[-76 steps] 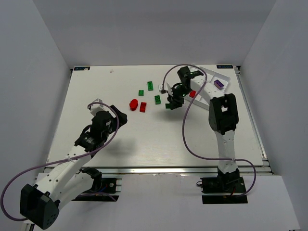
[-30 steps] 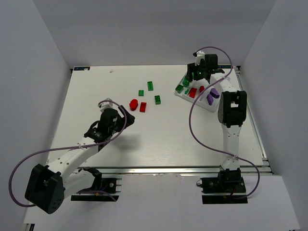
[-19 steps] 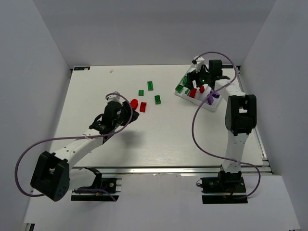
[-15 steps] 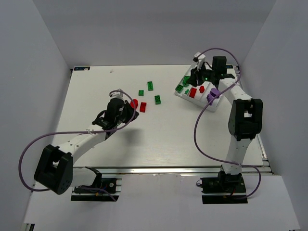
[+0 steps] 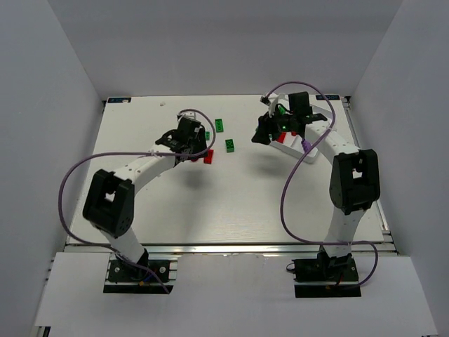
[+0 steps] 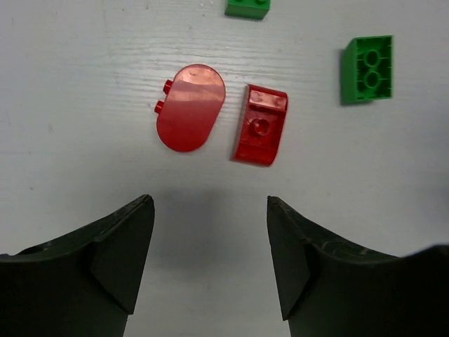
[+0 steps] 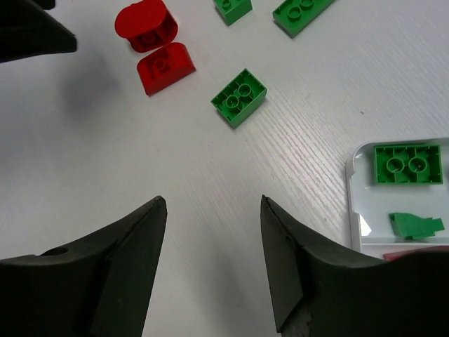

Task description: Sort the legos into containers by color

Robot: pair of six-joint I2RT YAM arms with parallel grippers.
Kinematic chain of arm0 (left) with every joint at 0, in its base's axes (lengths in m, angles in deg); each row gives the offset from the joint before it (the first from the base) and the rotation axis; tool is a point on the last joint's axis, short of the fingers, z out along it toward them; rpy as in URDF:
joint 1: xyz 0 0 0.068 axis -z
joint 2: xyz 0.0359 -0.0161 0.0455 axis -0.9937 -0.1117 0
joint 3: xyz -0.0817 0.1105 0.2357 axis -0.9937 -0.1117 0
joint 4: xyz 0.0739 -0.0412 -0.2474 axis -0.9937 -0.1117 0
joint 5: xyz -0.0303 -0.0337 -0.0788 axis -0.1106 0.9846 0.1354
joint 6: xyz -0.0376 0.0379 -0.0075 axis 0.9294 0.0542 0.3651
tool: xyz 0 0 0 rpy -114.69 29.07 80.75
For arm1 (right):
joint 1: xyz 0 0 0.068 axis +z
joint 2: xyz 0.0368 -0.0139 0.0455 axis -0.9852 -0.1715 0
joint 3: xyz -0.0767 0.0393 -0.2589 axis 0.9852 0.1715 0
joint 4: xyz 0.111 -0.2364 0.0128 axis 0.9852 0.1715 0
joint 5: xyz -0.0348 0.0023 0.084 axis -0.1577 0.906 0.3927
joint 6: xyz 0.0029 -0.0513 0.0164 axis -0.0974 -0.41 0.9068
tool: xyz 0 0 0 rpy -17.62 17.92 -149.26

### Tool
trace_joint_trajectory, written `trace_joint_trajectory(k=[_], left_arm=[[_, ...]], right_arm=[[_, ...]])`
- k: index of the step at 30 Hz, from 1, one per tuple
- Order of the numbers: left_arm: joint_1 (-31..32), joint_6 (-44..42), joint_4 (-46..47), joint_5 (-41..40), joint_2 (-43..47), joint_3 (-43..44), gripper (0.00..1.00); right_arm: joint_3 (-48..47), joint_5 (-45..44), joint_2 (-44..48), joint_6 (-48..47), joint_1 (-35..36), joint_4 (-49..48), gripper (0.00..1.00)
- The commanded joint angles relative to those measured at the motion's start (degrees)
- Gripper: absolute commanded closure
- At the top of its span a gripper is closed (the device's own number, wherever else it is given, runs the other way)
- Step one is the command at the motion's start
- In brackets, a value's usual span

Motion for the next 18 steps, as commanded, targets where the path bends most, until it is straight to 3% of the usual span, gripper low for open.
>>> trace_joint_trajectory(k=[1,12,18], left_arm=[[-0.13,-8.40,-7.72,-5.35,-5.51,6.55,0.25],[-1.89,-15.35,-10.63,-5.53,-22.82,23.61,0.26],[-2.76,-16.50,-11.07,-5.18,-25.74,25.29,0.28]], right_arm=[[0.63,0.67,3.81,2.77,-1.19,-0.28,0.38],[4.67,0.84,7.50,1.89,-1.27,-0.28,0.38],[5.64,1.02,8.11,2.24,-1.45,-0.45,0.38]])
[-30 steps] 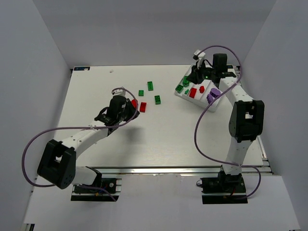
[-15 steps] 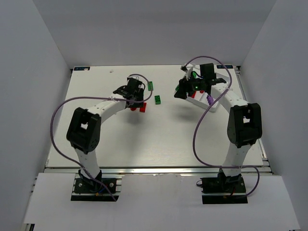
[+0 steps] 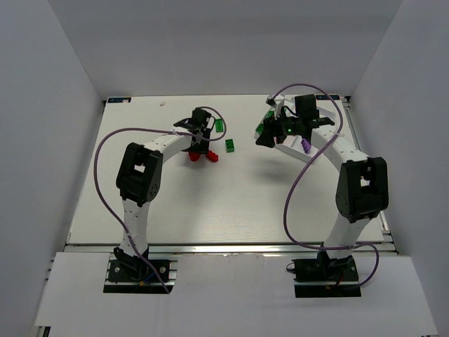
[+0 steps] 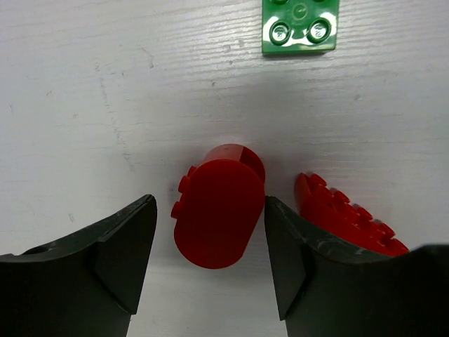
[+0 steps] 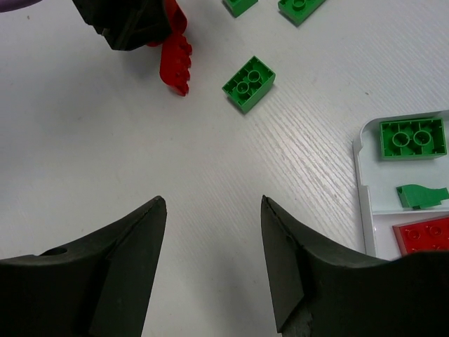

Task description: Sort the legos into containers by color

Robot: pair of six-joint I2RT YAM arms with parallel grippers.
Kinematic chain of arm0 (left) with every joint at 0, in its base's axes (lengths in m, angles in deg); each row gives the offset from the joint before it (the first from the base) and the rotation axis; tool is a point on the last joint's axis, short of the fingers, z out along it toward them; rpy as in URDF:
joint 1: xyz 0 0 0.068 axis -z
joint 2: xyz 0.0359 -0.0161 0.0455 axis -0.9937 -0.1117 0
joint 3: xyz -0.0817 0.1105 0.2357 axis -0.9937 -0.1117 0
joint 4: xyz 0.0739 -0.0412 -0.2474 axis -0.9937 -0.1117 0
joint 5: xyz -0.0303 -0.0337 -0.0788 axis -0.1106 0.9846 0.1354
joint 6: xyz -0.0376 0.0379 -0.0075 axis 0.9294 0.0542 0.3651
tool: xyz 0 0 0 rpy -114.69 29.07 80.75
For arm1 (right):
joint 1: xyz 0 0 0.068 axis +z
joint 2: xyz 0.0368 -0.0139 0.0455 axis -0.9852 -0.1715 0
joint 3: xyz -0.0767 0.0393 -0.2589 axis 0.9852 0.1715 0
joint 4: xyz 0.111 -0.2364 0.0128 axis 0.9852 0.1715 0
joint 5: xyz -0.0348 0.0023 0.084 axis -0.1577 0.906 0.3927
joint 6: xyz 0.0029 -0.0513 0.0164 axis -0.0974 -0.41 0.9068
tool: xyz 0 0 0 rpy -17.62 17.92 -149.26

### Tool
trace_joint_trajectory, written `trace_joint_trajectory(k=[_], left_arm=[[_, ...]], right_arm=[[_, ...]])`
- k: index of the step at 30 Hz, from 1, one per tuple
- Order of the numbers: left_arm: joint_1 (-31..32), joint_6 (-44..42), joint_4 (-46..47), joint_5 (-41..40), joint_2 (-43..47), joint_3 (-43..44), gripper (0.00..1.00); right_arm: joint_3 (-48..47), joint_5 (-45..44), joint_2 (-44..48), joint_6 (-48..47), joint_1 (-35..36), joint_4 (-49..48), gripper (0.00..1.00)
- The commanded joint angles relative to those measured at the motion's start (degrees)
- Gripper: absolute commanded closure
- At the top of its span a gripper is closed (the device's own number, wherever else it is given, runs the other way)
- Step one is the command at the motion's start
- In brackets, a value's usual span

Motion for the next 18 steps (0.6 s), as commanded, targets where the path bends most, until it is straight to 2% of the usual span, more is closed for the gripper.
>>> trace_joint_trajectory(k=[1,5,9,13,14,15,17,18], left_arm=[[-0.65,-1.68,-1.06,-0.40,-0.01,1.97,0.28],[-0.91,-1.86,-0.71,0.92,-0.63,1.53,0.29],[-1.09,-1.77,-0.36,1.71,-1.07,1.27,0.37],[-1.26,-1.24,0.69,3.12,-0.20,0.92,0.59],[-1.26,-0.89,0.96,3.21,0.85,0.48,0.67],[-1.26,-0.45,1.22,3.47,1.65,0.21,0.70],[-1.17,0.78,2.45,5.05,3.49,-0.66,0.79],[-1.17,1.56,3.32,6.01,6.02,-1.54,0.80]], right_arm=[[0.40,1.04,2.21,0.67,-0.40,-0.69,0.38],[0.57,1.13,2.21,0.76,-0.58,-0.69,0.38],[0.49,1.30,2.21,0.84,-0.66,-0.61,0.38],[0.40,1.30,2.74,0.32,-0.66,-0.17,0.38],[0.40,1.30,2.83,0.06,-0.75,-0.08,0.38],[0.40,1.39,3.09,-0.21,-0.75,0.27,0.39],[0.48,1.83,4.06,-0.91,-1.02,0.62,0.46],[0.49,2.18,4.93,-1.17,-1.19,0.71,0.52]])
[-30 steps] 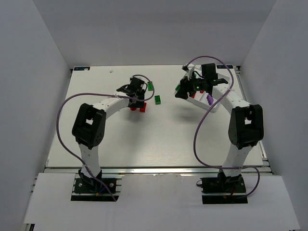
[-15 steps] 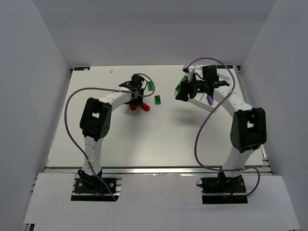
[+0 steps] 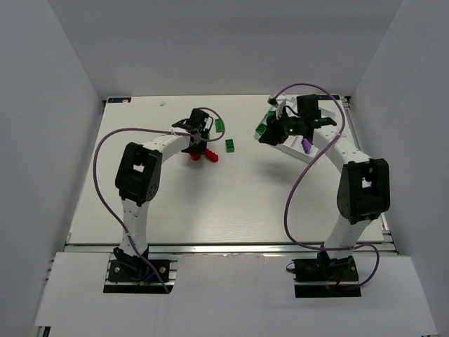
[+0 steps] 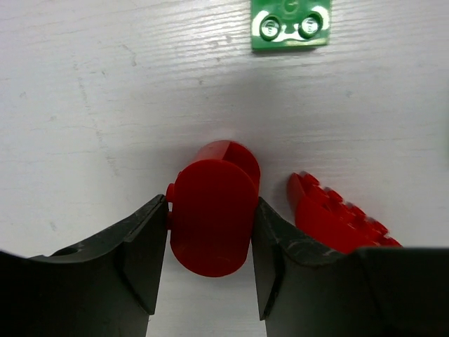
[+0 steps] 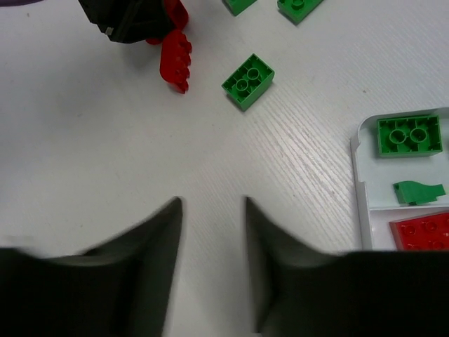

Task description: Sort the legos into containers by color

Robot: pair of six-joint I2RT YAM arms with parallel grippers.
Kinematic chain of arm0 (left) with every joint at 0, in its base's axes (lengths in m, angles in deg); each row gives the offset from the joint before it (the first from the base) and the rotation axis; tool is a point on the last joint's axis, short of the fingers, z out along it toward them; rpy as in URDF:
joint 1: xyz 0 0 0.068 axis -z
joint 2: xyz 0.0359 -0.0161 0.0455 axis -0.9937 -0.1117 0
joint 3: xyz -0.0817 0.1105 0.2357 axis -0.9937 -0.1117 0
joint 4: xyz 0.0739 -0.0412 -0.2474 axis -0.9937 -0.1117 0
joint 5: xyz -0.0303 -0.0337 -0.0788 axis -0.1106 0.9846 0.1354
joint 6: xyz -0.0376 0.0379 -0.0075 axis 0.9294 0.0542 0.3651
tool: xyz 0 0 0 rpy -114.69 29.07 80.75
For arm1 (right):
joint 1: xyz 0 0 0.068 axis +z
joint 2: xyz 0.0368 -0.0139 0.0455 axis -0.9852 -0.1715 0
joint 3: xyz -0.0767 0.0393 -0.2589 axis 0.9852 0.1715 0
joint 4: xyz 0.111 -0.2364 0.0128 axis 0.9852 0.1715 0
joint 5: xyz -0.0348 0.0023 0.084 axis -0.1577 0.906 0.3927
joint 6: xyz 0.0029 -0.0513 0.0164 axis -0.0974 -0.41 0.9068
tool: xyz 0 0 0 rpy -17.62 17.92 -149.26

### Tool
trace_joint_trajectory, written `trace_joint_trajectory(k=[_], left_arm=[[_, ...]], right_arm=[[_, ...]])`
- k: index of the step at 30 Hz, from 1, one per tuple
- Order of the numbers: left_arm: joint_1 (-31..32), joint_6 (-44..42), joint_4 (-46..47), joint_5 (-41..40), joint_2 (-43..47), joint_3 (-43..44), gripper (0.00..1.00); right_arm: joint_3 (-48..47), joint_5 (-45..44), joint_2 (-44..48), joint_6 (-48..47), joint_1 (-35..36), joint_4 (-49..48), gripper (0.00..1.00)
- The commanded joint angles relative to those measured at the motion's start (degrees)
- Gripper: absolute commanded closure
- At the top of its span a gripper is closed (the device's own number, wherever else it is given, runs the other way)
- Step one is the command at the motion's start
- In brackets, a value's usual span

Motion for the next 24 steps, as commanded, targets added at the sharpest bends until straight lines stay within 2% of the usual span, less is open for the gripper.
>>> trace_joint_trajectory(k=[1,4,8,12,15,20,23,24], left_arm=[[-0.12,3.71,3.15,5.64,8.38,-1.63,0.81],[0.31,7.92,8.59,11.18,14.18,-4.53,0.84],[2.50,15.22,17.82,24.17,17.45,-7.17,0.84],[5.93,21.99,28.01,29.91,14.38,-5.34,0.85],[8.66,26.64,31.10,32.64,7.89,1.68,0.85],[12.00,31.93,35.50,35.19,-5.98,18.18,0.85],[12.79,37.11,42.34,36.16,-11.28,23.31,0.84],[12.97,40.52,48.19,36.42,-14.34,24.89,0.84]], right_arm=[[0.00,2.29,4.98,-0.98,-1.28,0.47,0.68],[0.09,3.79,6.74,-0.02,-3.20,-0.57,1.00],[2.02,2.92,9.55,4.81,-6.64,-5.14,1.00],[3.60,1.07,13.15,7.37,-9.89,-8.49,1.00],[5.27,0.80,15.08,8.33,-12.09,-10.16,1.00],[7.38,1.94,17.29,9.83,-15.43,-10.69,1.00],[8.62,2.55,18.34,10.44,-16.66,-10.69,1.00],[8.97,2.64,18.69,10.62,-16.92,-10.69,1.00]])
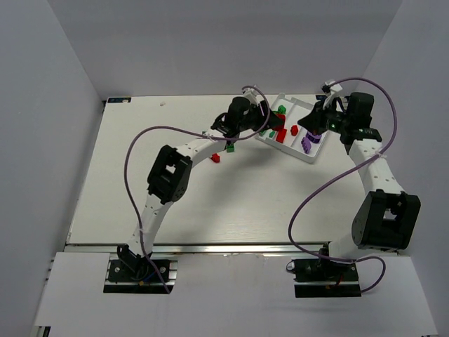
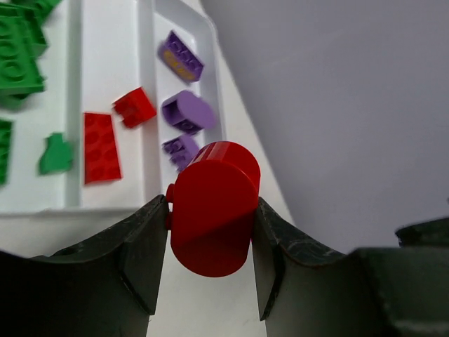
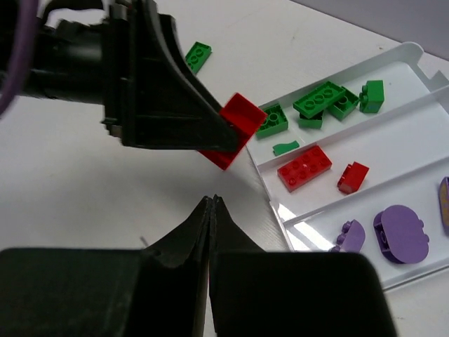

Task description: Sort the legos into containers by color

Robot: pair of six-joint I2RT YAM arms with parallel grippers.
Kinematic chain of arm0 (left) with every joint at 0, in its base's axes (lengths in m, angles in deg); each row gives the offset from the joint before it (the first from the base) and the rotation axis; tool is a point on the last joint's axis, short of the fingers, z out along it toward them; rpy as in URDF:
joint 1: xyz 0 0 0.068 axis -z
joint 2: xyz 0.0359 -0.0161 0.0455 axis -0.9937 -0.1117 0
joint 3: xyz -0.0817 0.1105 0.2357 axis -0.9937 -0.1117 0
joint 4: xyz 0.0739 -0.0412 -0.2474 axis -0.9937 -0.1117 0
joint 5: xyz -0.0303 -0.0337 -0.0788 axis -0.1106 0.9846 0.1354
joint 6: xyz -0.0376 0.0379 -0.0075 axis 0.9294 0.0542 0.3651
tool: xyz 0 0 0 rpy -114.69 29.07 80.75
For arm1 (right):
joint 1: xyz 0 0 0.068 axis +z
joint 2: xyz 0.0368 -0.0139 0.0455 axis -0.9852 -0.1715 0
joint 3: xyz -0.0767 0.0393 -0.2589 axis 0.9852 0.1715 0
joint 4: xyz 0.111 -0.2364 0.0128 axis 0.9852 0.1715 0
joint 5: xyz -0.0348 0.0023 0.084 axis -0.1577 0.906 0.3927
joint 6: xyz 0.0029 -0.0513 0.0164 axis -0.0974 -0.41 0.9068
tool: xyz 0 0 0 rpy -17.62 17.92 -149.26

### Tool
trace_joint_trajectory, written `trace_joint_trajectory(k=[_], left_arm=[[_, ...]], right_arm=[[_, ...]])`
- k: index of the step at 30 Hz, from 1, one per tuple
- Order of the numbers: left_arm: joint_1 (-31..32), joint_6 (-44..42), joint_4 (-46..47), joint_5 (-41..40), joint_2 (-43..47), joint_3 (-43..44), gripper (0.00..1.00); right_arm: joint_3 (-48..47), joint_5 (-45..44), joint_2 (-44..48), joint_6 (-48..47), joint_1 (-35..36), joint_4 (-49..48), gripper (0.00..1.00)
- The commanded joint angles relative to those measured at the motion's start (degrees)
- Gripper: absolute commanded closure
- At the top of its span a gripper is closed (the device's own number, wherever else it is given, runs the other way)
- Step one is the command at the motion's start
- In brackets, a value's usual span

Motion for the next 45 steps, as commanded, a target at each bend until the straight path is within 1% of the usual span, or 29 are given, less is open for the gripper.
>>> trace_joint_trajectory(k=[1,2,3,5,6,8,11,14,18,20,24,31,39,45], left_arm=[[0.01,9.75,13.46,1.92,-4.42,5.58,0.84],[0.27,10.98,15.14,1.56,-6.08,6.89,0.84],[0.45,12.56,16.81,0.60,-9.41,10.56,0.84],[0.98,13.27,16.65,-0.46,-13.03,15.06,0.84],[1.15,13.45,16.65,-0.81,-14.52,18.82,0.84],[2.12,12.93,16.21,-3.53,-17.61,21.05,0.82],[3.26,10.12,16.04,-7.91,-18.32,20.71,0.80],[4.05,7.74,15.16,-9.86,-19.11,20.62,0.78],[4.40,5.99,12.35,-9.69,-20.60,22.11,0.75],[4.67,5.37,10.95,-9.78,-20.87,22.20,0.70],[5.02,4.05,8.48,-11.27,-20.87,22.03,0.65],[5.02,2.91,6.28,-15.14,-21.57,23.43,0.64],[5.02,2.29,3.56,-14.44,-22.01,23.43,0.55],[5.02,2.38,3.29,-14.35,-22.01,23.34,0.46]], right_arm=[[1.01,1.27,2.46,1.88,-1.47,-2.38,1.00],[1.28,1.62,2.63,2.14,-1.74,-2.38,1.00],[1.45,1.88,2.89,2.23,-2.26,-2.47,1.00],[1.80,2.23,3.16,2.58,-2.79,-2.47,1.00],[1.81,2.41,3.25,2.76,-3.06,-2.47,1.00],[2.07,2.85,3.34,3.11,-3.76,-2.73,1.00],[2.51,3.55,3.42,3.81,-4.46,-2.91,1.00],[2.95,4.08,3.34,4.17,-4.90,-2.82,1.00],[3.39,4.52,3.60,4.43,-5.43,-2.74,1.00],[3.39,4.78,3.60,4.60,-5.52,-2.74,1.00],[3.65,5.13,3.69,4.96,-5.70,-2.74,1.00],[4.00,5.40,4.04,4.87,-5.87,-2.12,1.00],[4.18,5.57,3.95,4.78,-5.96,-1.59,1.00],[4.18,5.75,3.60,5.13,-5.87,-1.77,1.00]])
